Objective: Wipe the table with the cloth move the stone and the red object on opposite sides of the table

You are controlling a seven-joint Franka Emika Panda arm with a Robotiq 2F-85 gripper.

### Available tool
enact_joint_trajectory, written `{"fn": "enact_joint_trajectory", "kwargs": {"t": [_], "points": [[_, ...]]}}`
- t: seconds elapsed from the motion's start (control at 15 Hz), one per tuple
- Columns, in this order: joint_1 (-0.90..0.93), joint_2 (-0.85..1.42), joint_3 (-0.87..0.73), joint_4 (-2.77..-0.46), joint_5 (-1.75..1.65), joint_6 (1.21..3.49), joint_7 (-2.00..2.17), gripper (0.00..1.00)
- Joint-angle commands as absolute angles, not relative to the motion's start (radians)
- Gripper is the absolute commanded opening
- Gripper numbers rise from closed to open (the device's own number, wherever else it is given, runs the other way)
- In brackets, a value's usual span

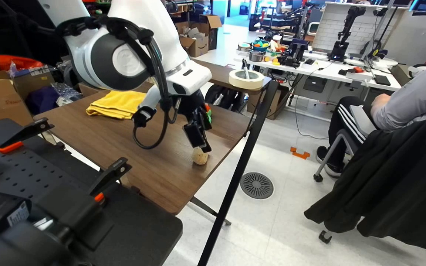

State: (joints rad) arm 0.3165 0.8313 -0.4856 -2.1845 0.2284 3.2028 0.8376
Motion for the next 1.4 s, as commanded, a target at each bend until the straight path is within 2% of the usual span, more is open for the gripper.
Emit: {"fn": "enact_joint_trajectory", "kwargs": {"t": [0.0,0.2,0.47,0.73,0.93,1.33], "points": [[0.151,0.844,-0.320,-2.121,0.276,3.239,0.768,1.00],[0.078,0.860,-0.242,-2.104,0.285,3.238,0.717,1.00],[0.035,0.850,-0.224,-2.100,0.308,3.205,0.660,1.00],[0.108,0.833,-0.329,-2.130,0.296,3.030,0.637,1.00],[0.114,0.793,-0.337,-2.145,0.276,2.949,0.622,1.00],[0.116,0.752,-0.293,-2.156,0.284,2.962,0.618,1.00]]}}
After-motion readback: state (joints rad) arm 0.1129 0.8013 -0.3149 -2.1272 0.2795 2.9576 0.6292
